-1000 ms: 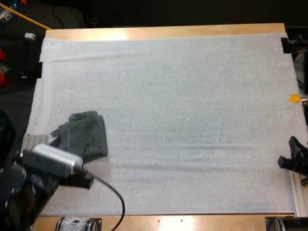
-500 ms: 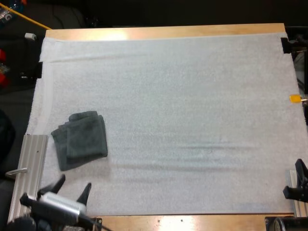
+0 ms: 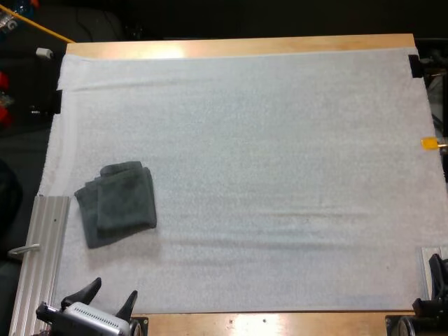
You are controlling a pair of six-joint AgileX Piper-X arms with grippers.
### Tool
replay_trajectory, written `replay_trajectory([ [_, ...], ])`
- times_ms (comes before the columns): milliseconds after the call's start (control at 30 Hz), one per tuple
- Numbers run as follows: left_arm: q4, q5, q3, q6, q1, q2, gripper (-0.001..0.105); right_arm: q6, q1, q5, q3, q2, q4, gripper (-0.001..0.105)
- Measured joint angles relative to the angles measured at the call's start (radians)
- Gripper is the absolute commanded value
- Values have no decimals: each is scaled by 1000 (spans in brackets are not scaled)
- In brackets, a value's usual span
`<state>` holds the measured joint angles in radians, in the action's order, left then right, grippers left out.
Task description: Pick towel from pile, fold and stack
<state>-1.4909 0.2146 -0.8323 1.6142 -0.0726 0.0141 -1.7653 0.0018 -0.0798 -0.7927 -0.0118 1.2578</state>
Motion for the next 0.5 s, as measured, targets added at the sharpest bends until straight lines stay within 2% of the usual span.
replay_trajectory([
  [233,-10,0,8,0,0,0,59,0,0,-5,0,0,-8,44],
  [367,100,0,21,0,0,0,59,0,0,-5,0,0,-105,44],
  [500,239,0,78,0,0,0,59,0,0,-5,0,0,-220,44],
])
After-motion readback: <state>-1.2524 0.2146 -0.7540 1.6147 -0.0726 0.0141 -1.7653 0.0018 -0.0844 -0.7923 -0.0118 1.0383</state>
